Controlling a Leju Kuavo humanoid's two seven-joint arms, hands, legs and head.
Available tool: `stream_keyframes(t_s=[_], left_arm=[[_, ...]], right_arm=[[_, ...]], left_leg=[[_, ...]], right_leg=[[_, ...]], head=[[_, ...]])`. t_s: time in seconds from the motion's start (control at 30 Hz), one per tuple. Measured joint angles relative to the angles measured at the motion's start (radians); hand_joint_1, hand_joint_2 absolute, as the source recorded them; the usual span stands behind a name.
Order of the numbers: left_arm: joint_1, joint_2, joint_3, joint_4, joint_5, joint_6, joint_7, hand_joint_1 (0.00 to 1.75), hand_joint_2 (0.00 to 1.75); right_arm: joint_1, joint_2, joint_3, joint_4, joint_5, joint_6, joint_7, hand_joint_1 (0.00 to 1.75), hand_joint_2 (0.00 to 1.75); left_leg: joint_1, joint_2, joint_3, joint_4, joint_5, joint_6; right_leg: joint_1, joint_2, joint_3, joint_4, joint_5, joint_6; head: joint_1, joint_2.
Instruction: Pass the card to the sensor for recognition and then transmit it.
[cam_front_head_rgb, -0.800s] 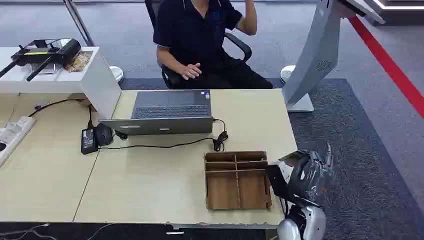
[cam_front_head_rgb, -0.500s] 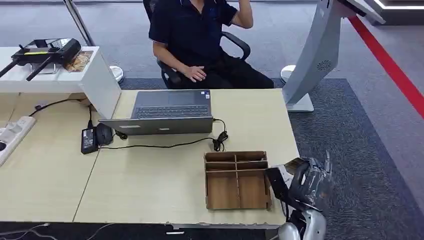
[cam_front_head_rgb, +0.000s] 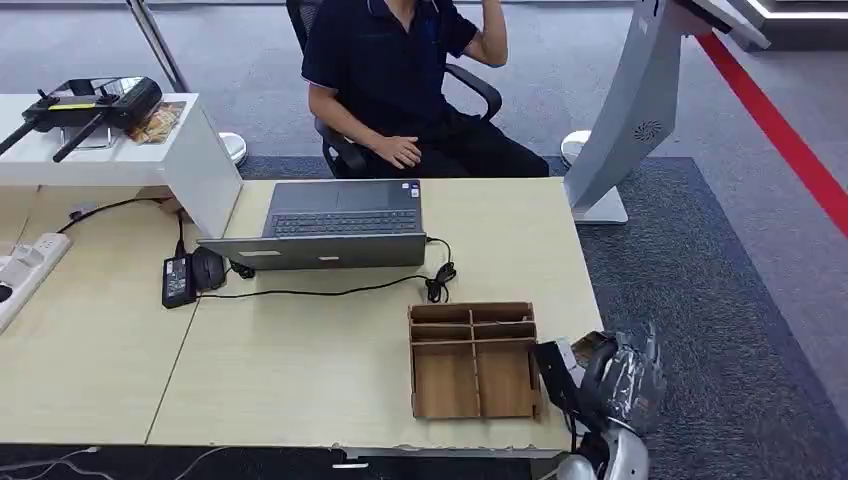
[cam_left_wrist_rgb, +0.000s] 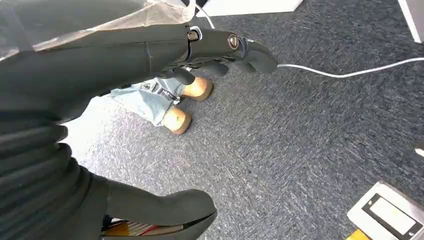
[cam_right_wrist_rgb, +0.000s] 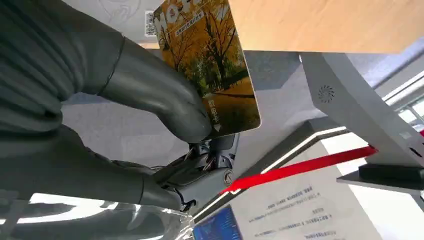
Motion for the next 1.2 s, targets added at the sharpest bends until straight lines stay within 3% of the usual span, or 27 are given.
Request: stream_keyframes(t_s=[0.9, 1.13, 1.2], left_arm=[[0.000, 0.000, 0.000, 0.000, -0.006, 0.001, 0.002, 0.00, 1.75], [0.000, 0.000, 0.000, 0.000, -0.008, 0.001, -0.001, 0.00, 1.75], [0.000, 0.000, 0.000, 0.000, -0.009, 0.001, -0.003, 0.00, 1.75]], right_arm=[[-0.005, -0.008, -0.006, 0.055, 0.003, 0.000, -0.031, 1.75, 1.75], [-0.006, -0.005, -0.009, 0.046, -0.007, -0.001, -0.074, 1.75, 1.75], [-0.006, 0.003, -0.013, 0.024, -0.016, -0.001, -0.112, 1.75, 1.75]], left_leg=[[0.000, 0.000, 0.000, 0.000, 0.000, 0.000], [0.000, 0.000, 0.000, 0.000, 0.000, 0.000], [0.000, 0.000, 0.000, 0.000, 0.000, 0.000]], right_leg=[[0.000, 0.000, 0.000, 0.000, 0.000, 0.000], [0.000, 0.000, 0.000, 0.000, 0.000, 0.000], [0.000, 0.000, 0.000, 0.000, 0.000, 0.000]], head=[[0.000, 0.000], [0.000, 0.000], [0.000, 0.000]])
